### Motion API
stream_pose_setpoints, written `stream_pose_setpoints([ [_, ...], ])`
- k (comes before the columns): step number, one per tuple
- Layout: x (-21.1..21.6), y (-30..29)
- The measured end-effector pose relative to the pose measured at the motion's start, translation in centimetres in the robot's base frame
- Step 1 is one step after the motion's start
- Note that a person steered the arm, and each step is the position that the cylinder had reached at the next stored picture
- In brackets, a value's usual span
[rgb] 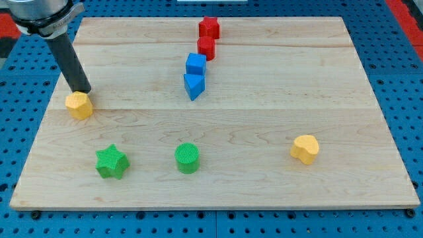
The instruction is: Keep the yellow hexagon to the left of the green star
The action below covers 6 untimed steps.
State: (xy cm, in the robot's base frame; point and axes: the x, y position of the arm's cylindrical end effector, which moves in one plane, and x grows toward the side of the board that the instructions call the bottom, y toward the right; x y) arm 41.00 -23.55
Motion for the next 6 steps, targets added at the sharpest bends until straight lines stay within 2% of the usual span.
stream_pose_setpoints([
  [3,3.3,0.0],
  [6,4.7,0.8],
])
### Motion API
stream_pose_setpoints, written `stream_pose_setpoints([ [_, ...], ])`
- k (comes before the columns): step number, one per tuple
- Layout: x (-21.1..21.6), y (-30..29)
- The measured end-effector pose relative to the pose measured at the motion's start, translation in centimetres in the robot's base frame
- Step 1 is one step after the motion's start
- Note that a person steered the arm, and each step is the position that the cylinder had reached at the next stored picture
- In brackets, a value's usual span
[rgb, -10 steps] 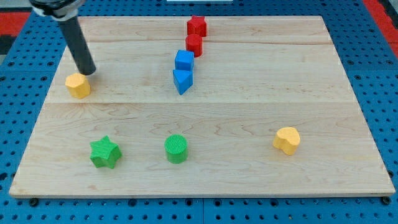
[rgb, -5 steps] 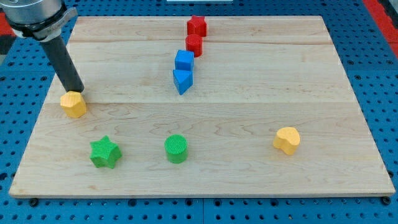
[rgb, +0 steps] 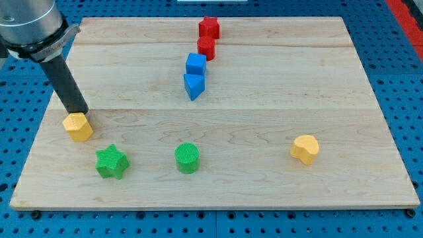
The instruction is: Keep the yellow hexagon to the left of the green star
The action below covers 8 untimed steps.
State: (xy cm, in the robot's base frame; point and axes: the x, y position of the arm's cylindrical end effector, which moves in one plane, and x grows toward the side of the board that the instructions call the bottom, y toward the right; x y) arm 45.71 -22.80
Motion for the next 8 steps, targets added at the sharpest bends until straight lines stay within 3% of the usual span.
stream_pose_setpoints([
  [8,3.1,1.1],
])
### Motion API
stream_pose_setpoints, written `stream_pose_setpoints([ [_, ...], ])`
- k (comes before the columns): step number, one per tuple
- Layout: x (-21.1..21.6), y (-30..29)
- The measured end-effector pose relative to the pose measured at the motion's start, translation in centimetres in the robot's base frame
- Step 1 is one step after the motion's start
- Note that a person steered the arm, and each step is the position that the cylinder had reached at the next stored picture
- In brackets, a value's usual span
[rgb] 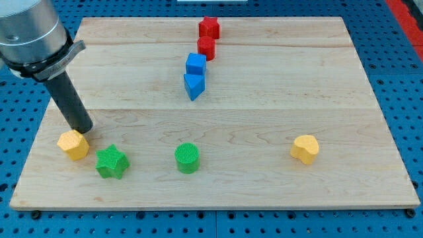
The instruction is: Keep the yellow hexagon to the left of the green star
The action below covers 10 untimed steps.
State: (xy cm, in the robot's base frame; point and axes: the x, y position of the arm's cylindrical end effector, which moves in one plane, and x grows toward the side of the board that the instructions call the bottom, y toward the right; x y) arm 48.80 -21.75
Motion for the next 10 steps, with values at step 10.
stream_pose_setpoints([
  [10,4.7,-2.4],
])
